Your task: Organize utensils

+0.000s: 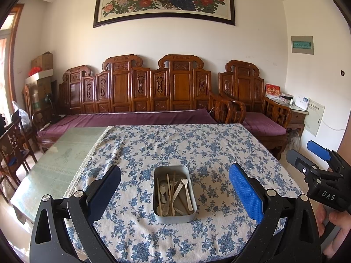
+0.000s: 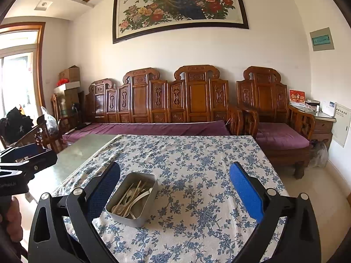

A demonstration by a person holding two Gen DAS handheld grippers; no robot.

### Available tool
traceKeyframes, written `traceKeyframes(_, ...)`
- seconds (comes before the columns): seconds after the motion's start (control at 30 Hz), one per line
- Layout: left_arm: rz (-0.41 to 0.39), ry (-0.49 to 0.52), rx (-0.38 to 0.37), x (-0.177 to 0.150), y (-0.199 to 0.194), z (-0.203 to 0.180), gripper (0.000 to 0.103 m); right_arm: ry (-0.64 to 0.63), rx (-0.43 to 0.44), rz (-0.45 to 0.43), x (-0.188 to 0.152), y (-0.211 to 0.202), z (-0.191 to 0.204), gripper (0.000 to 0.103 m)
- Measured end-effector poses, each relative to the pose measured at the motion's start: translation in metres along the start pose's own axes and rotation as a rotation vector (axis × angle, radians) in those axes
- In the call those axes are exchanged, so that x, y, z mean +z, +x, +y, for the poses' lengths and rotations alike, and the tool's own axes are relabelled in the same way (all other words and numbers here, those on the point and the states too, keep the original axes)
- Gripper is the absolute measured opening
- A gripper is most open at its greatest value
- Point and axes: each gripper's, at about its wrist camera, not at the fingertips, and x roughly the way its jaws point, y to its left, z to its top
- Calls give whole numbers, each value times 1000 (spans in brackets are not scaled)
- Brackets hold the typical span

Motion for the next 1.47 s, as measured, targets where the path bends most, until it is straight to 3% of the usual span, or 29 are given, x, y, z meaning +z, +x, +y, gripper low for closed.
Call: traceKeyframes(1.47, -1, 2, -10, 1, -3, -1, 95, 2, 2, 0, -1, 1, 0, 100)
